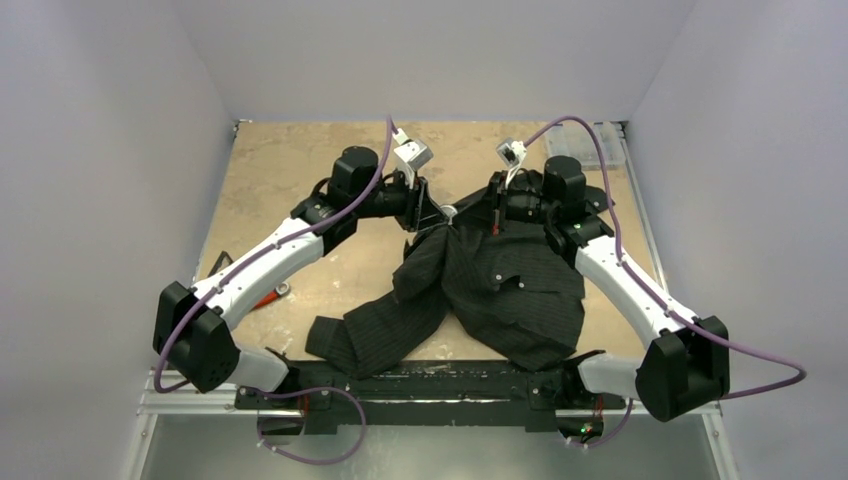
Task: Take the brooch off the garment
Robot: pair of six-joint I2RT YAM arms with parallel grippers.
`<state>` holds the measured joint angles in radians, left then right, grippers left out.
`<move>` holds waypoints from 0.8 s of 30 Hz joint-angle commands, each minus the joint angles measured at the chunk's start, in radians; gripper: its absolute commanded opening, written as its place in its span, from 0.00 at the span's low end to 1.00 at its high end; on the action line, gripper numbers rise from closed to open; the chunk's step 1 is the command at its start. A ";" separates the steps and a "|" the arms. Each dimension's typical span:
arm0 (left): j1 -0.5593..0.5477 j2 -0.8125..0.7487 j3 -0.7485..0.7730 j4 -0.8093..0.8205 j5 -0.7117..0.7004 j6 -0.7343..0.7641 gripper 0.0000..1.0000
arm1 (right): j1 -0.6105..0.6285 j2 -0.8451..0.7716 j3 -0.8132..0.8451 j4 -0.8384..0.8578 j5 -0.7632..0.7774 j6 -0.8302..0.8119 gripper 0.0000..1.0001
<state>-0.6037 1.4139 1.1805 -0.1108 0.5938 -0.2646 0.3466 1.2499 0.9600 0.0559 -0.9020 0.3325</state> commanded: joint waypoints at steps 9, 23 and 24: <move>-0.007 0.022 0.059 -0.026 0.031 0.006 0.25 | 0.014 -0.025 0.026 0.029 0.000 0.010 0.00; 0.001 -0.017 -0.030 0.171 0.041 -0.018 0.32 | 0.014 -0.023 0.023 -0.014 -0.039 -0.033 0.00; 0.004 -0.019 -0.037 0.192 0.056 -0.022 0.31 | 0.013 -0.024 0.022 -0.020 -0.043 -0.042 0.00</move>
<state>-0.6044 1.4178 1.1568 -0.0338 0.6346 -0.2775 0.3527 1.2495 0.9604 0.0360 -0.8848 0.3191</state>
